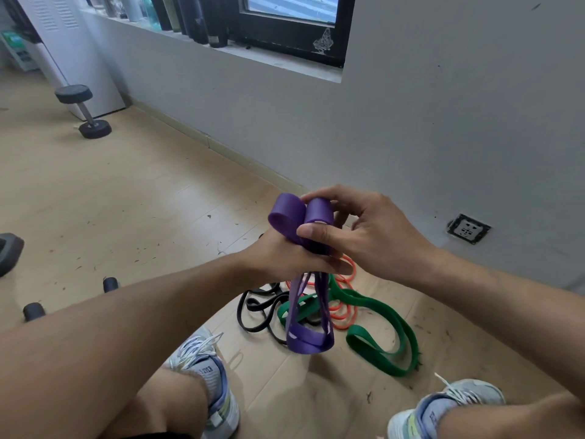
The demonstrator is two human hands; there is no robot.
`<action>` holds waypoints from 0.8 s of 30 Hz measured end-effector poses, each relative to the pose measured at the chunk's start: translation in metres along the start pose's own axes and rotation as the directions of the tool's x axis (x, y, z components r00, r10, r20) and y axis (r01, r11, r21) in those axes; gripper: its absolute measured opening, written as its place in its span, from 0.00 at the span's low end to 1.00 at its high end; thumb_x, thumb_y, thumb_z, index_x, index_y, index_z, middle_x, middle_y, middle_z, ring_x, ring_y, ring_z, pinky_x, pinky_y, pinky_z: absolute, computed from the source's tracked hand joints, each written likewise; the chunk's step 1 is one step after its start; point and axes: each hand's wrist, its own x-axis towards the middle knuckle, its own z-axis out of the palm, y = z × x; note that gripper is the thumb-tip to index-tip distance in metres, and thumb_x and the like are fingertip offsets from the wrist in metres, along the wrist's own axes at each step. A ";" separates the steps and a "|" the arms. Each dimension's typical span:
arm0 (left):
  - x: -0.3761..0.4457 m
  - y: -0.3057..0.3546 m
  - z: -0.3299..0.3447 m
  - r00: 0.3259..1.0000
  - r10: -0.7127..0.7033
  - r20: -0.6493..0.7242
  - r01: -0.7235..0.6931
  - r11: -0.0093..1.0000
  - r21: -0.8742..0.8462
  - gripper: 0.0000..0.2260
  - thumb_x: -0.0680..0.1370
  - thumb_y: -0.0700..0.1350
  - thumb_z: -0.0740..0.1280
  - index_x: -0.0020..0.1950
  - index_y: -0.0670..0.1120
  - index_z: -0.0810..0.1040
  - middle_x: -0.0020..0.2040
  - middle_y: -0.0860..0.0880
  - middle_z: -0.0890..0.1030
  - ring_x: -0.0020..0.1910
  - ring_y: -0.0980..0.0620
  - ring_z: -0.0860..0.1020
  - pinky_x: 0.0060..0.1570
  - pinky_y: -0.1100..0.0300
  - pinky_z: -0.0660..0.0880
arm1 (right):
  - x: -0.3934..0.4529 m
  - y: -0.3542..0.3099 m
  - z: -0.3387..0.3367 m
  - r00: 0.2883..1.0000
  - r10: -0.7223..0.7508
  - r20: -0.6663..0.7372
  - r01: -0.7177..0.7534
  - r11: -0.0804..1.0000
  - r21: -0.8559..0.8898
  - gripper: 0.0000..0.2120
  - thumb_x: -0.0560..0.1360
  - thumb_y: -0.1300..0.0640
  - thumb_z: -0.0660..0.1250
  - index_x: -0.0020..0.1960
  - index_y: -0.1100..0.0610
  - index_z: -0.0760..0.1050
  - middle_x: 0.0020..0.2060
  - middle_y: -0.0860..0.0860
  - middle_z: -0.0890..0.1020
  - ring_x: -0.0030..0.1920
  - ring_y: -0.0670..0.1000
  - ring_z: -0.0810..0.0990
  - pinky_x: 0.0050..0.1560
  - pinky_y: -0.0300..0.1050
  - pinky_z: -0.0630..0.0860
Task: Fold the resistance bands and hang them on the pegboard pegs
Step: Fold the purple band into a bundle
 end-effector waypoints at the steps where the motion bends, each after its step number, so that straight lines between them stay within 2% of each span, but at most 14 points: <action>1: 0.000 -0.001 0.001 1.000 -0.005 0.001 0.005 1.000 0.013 0.12 0.70 0.32 0.78 0.49 0.34 0.78 0.41 0.41 0.81 0.42 0.48 0.83 0.47 0.51 0.84 | 0.000 0.000 0.001 1.000 0.006 -0.001 -0.006 1.000 -0.004 0.17 0.70 0.39 0.76 0.57 0.41 0.81 0.40 0.43 0.83 0.38 0.46 0.79 0.42 0.39 0.76; 3: 0.000 -0.001 0.002 1.000 -0.016 0.008 0.016 0.999 0.033 0.13 0.70 0.33 0.79 0.49 0.35 0.79 0.41 0.43 0.82 0.42 0.49 0.84 0.45 0.54 0.83 | 0.001 -0.002 0.001 0.999 0.034 0.018 -0.033 0.999 -0.005 0.19 0.69 0.40 0.77 0.58 0.41 0.81 0.37 0.44 0.82 0.38 0.47 0.80 0.42 0.42 0.77; 6: 0.000 0.000 0.005 0.999 -0.004 0.046 0.001 0.998 0.065 0.13 0.69 0.34 0.79 0.48 0.33 0.78 0.39 0.43 0.81 0.40 0.49 0.83 0.42 0.56 0.82 | 0.002 -0.005 -0.001 0.996 0.055 0.075 -0.054 0.998 -0.016 0.23 0.65 0.38 0.80 0.58 0.42 0.82 0.41 0.46 0.85 0.43 0.46 0.83 0.49 0.47 0.80; 9: 0.000 0.005 0.008 0.998 -0.004 0.060 -0.001 0.996 0.089 0.13 0.69 0.35 0.80 0.45 0.35 0.78 0.36 0.48 0.81 0.38 0.54 0.82 0.38 0.56 0.82 | 0.002 -0.005 -0.001 0.998 0.055 0.042 -0.055 0.998 0.008 0.14 0.67 0.42 0.81 0.48 0.44 0.83 0.40 0.47 0.85 0.42 0.50 0.83 0.49 0.53 0.80; 11: 0.000 0.007 0.011 0.998 -0.003 0.062 -0.002 0.996 0.084 0.11 0.69 0.34 0.80 0.43 0.37 0.78 0.31 0.55 0.80 0.33 0.61 0.80 0.34 0.67 0.76 | 0.003 -0.005 -0.002 0.998 0.066 0.016 -0.067 0.997 0.043 0.10 0.68 0.44 0.80 0.45 0.44 0.82 0.38 0.48 0.84 0.40 0.51 0.82 0.48 0.54 0.80; 12: 0.000 0.007 0.012 0.999 0.000 0.053 -0.004 0.997 0.073 0.11 0.69 0.33 0.79 0.43 0.36 0.78 0.30 0.55 0.80 0.31 0.63 0.79 0.33 0.70 0.75 | 0.003 -0.004 -0.003 0.997 0.073 0.020 -0.074 0.996 0.055 0.10 0.68 0.44 0.80 0.45 0.44 0.83 0.38 0.49 0.84 0.40 0.51 0.82 0.48 0.54 0.80; 14: 0.000 0.006 0.012 1.000 0.010 0.023 -0.011 0.999 0.049 0.14 0.69 0.32 0.79 0.46 0.30 0.76 0.32 0.49 0.79 0.32 0.60 0.80 0.34 0.68 0.76 | 0.004 -0.005 -0.004 0.994 0.089 0.066 -0.094 0.993 0.067 0.14 0.67 0.43 0.81 0.49 0.43 0.83 0.41 0.48 0.85 0.43 0.50 0.83 0.51 0.53 0.81; 16: 0.000 0.004 0.012 0.999 0.029 0.024 -0.030 0.998 0.055 0.16 0.68 0.33 0.80 0.47 0.29 0.76 0.35 0.44 0.78 0.36 0.55 0.80 0.36 0.64 0.78 | 0.004 -0.006 -0.004 0.989 0.103 0.109 -0.109 0.993 0.053 0.21 0.65 0.42 0.82 0.55 0.39 0.81 0.46 0.45 0.86 0.47 0.47 0.84 0.56 0.49 0.81; 17: 0.000 0.004 0.014 0.999 0.028 0.026 -0.030 0.997 0.073 0.16 0.68 0.34 0.80 0.46 0.30 0.76 0.35 0.45 0.79 0.36 0.55 0.80 0.36 0.63 0.79 | 0.003 -0.006 -0.004 0.988 0.106 0.111 -0.111 0.993 0.043 0.23 0.64 0.42 0.82 0.57 0.39 0.81 0.47 0.45 0.86 0.48 0.46 0.84 0.57 0.49 0.80; 21: 0.002 0.000 0.018 0.999 -0.015 0.044 0.010 0.994 0.107 0.12 0.68 0.35 0.81 0.39 0.35 0.78 0.30 0.56 0.80 0.33 0.60 0.80 0.35 0.67 0.76 | 0.003 -0.004 -0.001 0.993 0.078 0.084 -0.083 0.995 0.047 0.12 0.68 0.50 0.82 0.49 0.47 0.84 0.40 0.49 0.85 0.41 0.50 0.82 0.49 0.50 0.80; 23: 0.004 0.000 0.017 1.000 -0.022 0.020 0.019 0.992 0.127 0.13 0.68 0.37 0.81 0.35 0.47 0.78 0.27 0.61 0.78 0.30 0.64 0.78 0.34 0.72 0.72 | 0.004 -0.003 -0.004 0.995 0.095 0.040 -0.099 0.989 0.111 0.09 0.69 0.54 0.81 0.47 0.50 0.84 0.39 0.52 0.84 0.35 0.47 0.79 0.41 0.46 0.78; 24: 0.005 -0.001 0.014 1.000 -0.019 0.015 0.017 0.992 0.127 0.14 0.68 0.40 0.82 0.36 0.51 0.78 0.28 0.62 0.79 0.31 0.64 0.78 0.36 0.72 0.72 | 0.005 -0.002 -0.007 0.993 0.118 0.023 -0.120 0.979 0.162 0.10 0.69 0.55 0.81 0.48 0.52 0.84 0.39 0.53 0.84 0.33 0.45 0.77 0.36 0.41 0.75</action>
